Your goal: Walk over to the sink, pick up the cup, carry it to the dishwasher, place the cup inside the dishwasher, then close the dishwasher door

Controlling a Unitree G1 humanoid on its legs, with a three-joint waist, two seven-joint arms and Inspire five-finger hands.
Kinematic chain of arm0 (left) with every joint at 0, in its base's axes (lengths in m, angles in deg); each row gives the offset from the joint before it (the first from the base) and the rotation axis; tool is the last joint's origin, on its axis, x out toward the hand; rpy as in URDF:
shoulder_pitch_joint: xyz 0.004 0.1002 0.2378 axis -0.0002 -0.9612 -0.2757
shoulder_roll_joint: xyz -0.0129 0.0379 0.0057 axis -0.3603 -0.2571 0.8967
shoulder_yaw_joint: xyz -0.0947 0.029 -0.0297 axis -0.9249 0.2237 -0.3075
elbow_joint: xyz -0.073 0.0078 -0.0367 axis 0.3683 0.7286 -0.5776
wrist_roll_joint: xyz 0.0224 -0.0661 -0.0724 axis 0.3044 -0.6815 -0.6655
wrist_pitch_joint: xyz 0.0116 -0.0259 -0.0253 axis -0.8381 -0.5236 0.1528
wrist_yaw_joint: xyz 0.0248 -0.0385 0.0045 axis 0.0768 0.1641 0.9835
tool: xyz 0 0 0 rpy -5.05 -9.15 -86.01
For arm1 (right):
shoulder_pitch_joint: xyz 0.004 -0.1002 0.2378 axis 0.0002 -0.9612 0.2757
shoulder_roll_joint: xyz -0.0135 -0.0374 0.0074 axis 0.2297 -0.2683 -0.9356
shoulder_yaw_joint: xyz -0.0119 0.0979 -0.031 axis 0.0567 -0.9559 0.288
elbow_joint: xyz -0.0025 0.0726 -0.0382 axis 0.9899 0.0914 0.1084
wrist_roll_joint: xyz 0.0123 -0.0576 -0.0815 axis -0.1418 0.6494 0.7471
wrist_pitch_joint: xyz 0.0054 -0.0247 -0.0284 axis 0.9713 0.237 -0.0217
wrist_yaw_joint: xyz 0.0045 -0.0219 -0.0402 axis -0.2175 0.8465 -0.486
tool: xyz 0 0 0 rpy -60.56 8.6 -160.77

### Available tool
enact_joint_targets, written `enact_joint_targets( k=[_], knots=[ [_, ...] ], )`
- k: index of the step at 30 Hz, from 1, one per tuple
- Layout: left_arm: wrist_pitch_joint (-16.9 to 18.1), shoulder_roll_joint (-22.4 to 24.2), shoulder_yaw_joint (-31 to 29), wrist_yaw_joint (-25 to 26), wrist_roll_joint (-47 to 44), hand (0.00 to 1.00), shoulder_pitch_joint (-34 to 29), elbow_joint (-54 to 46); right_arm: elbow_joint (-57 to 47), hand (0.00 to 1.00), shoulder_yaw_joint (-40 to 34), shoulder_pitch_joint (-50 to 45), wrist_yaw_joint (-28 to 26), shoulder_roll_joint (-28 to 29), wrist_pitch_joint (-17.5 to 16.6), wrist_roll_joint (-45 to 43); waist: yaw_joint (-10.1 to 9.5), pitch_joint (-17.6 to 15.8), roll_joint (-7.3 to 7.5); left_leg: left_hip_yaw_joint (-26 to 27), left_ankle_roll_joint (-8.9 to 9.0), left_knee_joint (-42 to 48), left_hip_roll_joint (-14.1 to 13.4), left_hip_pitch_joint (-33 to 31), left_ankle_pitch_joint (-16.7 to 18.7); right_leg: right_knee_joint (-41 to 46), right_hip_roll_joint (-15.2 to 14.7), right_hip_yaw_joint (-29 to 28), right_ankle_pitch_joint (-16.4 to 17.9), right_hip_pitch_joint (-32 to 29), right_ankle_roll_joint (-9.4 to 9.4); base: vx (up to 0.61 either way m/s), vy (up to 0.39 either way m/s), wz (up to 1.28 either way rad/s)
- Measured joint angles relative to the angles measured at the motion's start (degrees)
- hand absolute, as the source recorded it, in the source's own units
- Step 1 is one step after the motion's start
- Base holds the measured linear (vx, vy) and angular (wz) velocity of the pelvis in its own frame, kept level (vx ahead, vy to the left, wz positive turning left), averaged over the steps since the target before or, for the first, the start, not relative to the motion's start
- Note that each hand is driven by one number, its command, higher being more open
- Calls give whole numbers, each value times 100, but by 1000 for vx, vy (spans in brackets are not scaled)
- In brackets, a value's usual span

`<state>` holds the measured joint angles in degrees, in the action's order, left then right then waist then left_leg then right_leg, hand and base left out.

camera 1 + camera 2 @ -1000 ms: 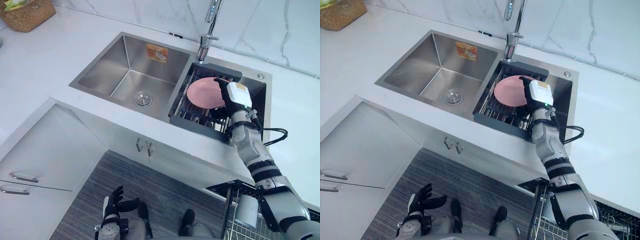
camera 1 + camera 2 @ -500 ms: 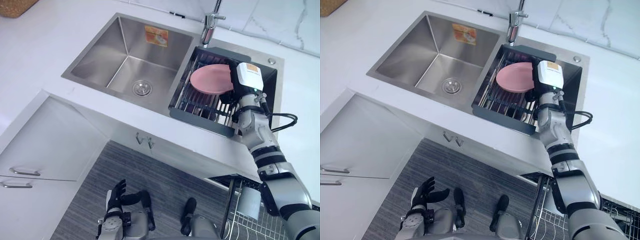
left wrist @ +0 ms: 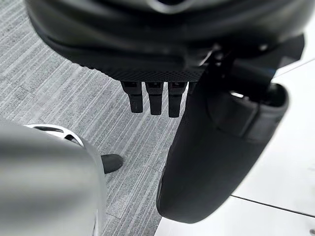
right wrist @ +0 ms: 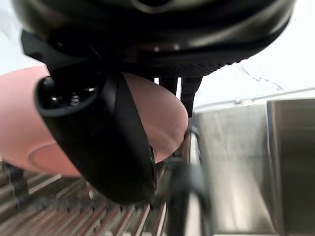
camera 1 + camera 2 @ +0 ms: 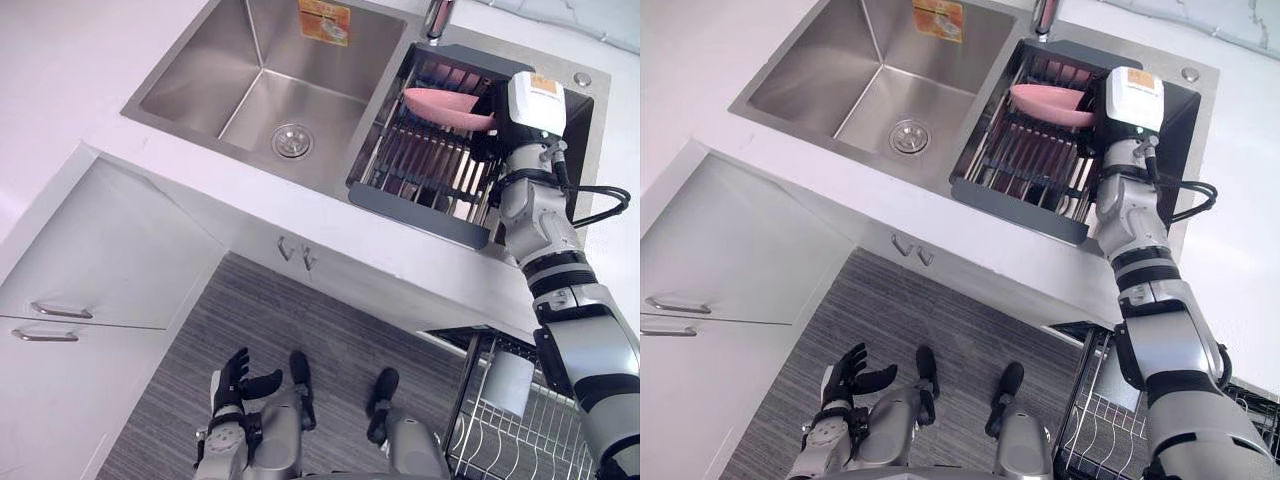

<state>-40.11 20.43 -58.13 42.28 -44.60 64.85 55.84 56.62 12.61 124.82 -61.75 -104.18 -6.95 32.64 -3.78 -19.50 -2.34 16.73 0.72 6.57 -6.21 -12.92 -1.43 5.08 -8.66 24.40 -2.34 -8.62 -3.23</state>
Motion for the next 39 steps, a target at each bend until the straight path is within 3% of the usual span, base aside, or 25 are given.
enact_joint_targets(
  k=[8, 14, 17, 22, 27, 31, 35, 39],
  knots=[
    [-13, 5, -125, -58, 138, 90, -7, -4, -2571, 30, -903, -1751, 304, 438, -425, -260, 68, 14, 33, 224, 46, -142, -32, 514, 112, 105, 25, -264, 43, 265, -43, 79, 8, -13],
    [-51, -60, -152, -168, 374, 90, -94, 183, -4138, 30, -1741, -3292, 474, 968, -697, -507, 358, 147, 273, 591, 100, -239, -32, 904, 199, 104, 41, -631, 113, 394, -83, 14, 14, -34],
    [-135, -129, -171, -227, 471, 90, -136, 405, -4595, 30, -2036, -4005, 544, 1211, -769, -671, 504, 270, 433, 1065, 137, -126, -91, 1152, 383, 125, 103, -1134, 113, 367, -83, 13, 23, -74],
    [-131, -138, -189, -218, 471, 90, -186, 554, -4885, 30, -2358, -4930, 559, 1564, -847, -667, 758, 352, 455, 1882, 138, 552, -262, 1243, 929, 399, 222, -2002, 92, 37, -130, -19, 77, -95],
    [-115, -61, -261, -215, 469, 90, -214, 558, -4627, 30, -2753, -5736, 557, 2090, -654, -665, 1101, 347, 443, 2736, 86, 1051, -330, 1257, 1390, 378, 295, -2930, -104, -402, -292, -64, 120, -87],
    [-113, -20, -282, -220, 470, 90, -271, 562, -4178, 30, -3055, -5907, 603, 2150, -482, -694, 1290, 307, 381, 3011, 190, 1172, -290, 1341, 1633, 389, 131, -2841, -76, -460, -239, -57, 109, -42],
    [-110, -14, -285, -222, 471, 90, -292, 556, -3886, 30, -3249, -6011, 632, 2104, -470, -887, 1344, 208, 235, 3162, 255, 1200, -196, 1367, 1704, 573, -28, -2724, -118, -617, -198, -10, 96, -18],
    [-104, 65, -293, -214, 468, 90, -202, 480, -3110, 30, -3233, -5943, 565, 2071, -411, -1211, 1286, 10, -20, 3210, 192, 1420, -272, 1038, 1739, 615, -37, -2735, -160, -947, -261, 21, 40, -7]
  ],
)
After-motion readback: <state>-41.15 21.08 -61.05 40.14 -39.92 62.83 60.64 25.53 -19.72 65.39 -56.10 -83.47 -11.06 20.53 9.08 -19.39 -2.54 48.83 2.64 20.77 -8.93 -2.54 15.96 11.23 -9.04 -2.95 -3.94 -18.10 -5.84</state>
